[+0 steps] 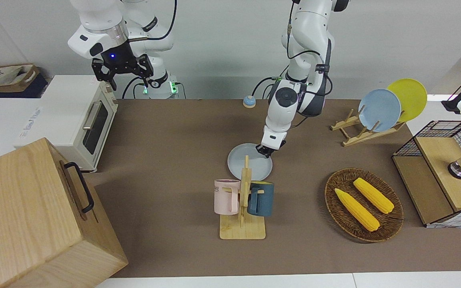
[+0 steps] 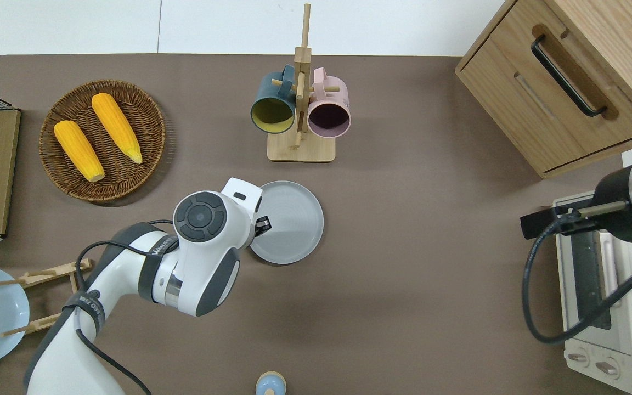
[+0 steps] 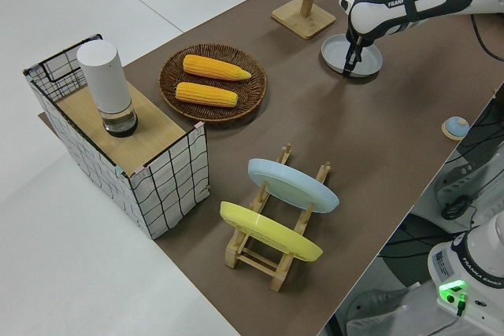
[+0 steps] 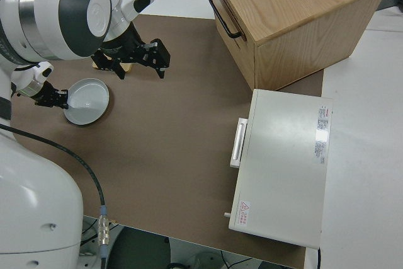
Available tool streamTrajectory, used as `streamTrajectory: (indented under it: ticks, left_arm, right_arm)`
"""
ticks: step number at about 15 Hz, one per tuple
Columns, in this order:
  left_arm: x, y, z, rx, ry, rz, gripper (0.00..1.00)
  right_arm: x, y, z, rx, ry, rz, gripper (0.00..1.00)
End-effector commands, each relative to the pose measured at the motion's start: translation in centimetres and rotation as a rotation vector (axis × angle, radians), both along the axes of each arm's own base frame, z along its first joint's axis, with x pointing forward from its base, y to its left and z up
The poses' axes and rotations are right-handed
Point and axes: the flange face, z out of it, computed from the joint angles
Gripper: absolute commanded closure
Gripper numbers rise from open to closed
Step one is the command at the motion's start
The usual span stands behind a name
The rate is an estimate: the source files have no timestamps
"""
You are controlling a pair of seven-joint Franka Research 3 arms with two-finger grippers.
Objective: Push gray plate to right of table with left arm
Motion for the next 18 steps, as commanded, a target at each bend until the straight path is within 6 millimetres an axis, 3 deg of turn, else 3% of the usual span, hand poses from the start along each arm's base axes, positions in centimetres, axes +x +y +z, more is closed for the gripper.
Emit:
streamTrajectory:
  ticks: [1,4,10,13,18]
  left_arm:
    - [-1.7,-4.2,-0.6,0.03,0.02,0.023,1.0]
    - [-3.8,-8.2,-0.3,0.021,0.017,0.038,1.0]
    - [-7.7,-13.5,-0.3,0.025,0.048,0.046,1.0]
    - [-8.9,-16.4,0.3,0.031,0.049,0.055,1.0]
    - [-10.3,-19.5,-1.1,0.058,0.036,0.072,1.0]
  right_arm:
    - [-0.3,-0.2,0.4,0.004,0.005,-0.017,0.017]
    - [-0.3,-0.2,0.4,0.004,0.005,-0.017,0.017]
    - [-0.3,-0.1,0.4,0.004,0.005,-0.015,0.017]
    - [-0.3,-0.1,0.4,0.004,0.005,-0.015,0.017]
    - [-0.3,-0.1,0.4,0.004,0.005,-0.015,0.017]
